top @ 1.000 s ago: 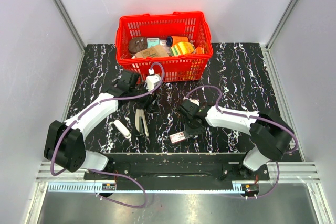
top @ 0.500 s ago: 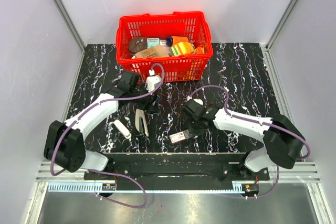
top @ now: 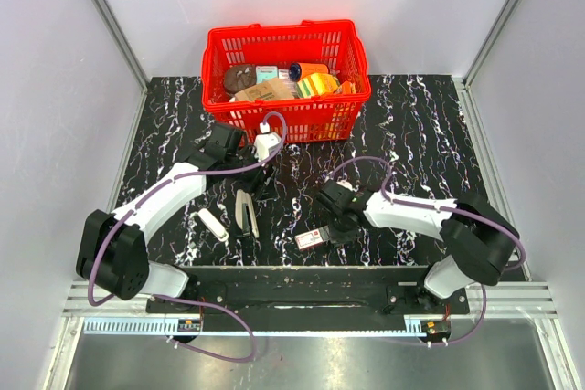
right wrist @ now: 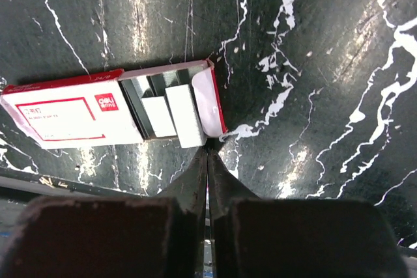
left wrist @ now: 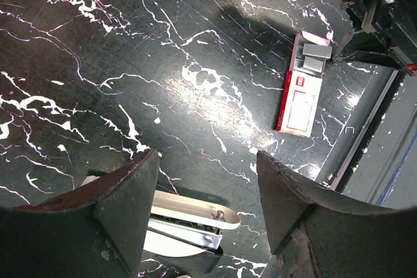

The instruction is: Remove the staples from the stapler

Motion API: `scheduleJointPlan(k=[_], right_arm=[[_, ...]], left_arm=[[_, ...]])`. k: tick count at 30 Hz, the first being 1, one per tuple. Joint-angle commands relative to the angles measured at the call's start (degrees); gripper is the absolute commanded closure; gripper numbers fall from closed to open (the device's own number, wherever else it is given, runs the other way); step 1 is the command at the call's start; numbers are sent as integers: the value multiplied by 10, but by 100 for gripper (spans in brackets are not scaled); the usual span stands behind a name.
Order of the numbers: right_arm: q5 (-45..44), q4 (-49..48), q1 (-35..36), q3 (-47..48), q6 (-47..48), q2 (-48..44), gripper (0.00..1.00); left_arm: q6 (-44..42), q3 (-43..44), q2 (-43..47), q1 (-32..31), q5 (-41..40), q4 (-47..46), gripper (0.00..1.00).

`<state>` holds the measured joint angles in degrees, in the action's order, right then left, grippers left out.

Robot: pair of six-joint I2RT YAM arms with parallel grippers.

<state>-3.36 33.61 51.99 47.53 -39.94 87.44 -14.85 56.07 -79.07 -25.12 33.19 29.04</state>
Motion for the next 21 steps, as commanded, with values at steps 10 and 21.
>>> scheduleJointPlan(k=[10,21], right_arm=[[-17,-1,-7,61,39,28,96],[-3,25,-18,69,43,-38,92]], left_arm=[[-21,7,13,-2,16,-1,34],[-61,-7,8,-26,12,17,34]])
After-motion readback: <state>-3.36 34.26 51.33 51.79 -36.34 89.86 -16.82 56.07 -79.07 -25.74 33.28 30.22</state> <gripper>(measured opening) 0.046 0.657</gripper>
